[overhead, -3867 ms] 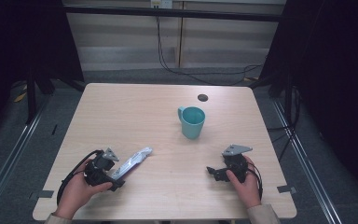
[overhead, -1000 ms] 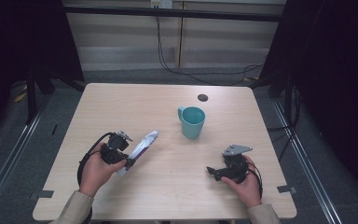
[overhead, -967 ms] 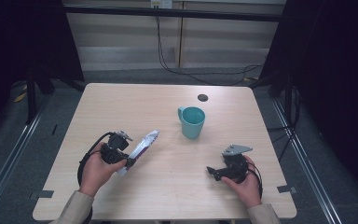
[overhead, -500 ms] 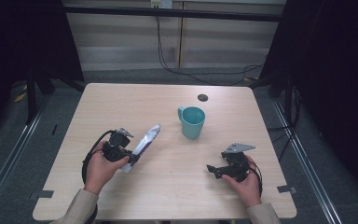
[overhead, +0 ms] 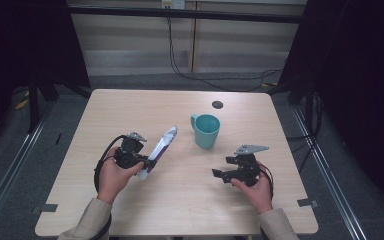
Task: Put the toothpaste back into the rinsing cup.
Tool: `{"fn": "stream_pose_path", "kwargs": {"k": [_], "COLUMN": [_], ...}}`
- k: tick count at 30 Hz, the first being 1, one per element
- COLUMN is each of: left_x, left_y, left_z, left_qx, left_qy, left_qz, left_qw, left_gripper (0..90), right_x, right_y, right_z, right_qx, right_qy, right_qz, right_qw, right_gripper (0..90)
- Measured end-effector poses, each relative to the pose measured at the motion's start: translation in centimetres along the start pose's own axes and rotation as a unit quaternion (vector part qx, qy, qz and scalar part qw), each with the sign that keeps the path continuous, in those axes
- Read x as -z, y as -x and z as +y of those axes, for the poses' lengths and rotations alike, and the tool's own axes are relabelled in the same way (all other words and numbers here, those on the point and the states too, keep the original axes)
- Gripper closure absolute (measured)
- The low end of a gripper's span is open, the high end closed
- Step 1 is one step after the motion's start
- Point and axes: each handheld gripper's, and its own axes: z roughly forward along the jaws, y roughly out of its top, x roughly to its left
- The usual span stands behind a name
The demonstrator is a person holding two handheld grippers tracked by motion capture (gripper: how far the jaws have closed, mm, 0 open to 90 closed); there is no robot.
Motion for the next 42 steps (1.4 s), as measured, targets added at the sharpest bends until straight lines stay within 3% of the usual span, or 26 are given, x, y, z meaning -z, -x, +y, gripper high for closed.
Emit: {"fn": "stream_pose_path", "kwargs": {"k": [7,15,29,42], "left_x": [-0.5,-0.9,-1.6,-2.2], "left_y": [0.5,1.2,2.2,3.3], "left_z": [0.7,1.4,2.3,3.0], "left_qx": [-0.006,-0.009,-0.018,-0.027], "left_qy": [0.005,0.018,0.03,0.04], "left_qz": [-0.012,-0.02,-0.028,-0.033], "left_qw": [0.9999,0.9996,0.999,0.9983], "left_gripper": [74.5,74.5,74.4,74.5], "right_x": [-0.3,-0.2,-0.8,-0.7], "right_y": [-0.7,-0.7,-1.4,-1.0], "right_z": [1.8,3.3,5.3,5.9], "right_qx": [0.003,-0.031,-0.016,-0.041], "right_qy": [0.008,0.027,0.038,0.049], "right_qz": [0.021,0.051,0.055,0.082], "right_qw": [0.9998,0.9978,0.9977,0.9947], "right_gripper": [20.0,23.1,25.9,27.1]}}
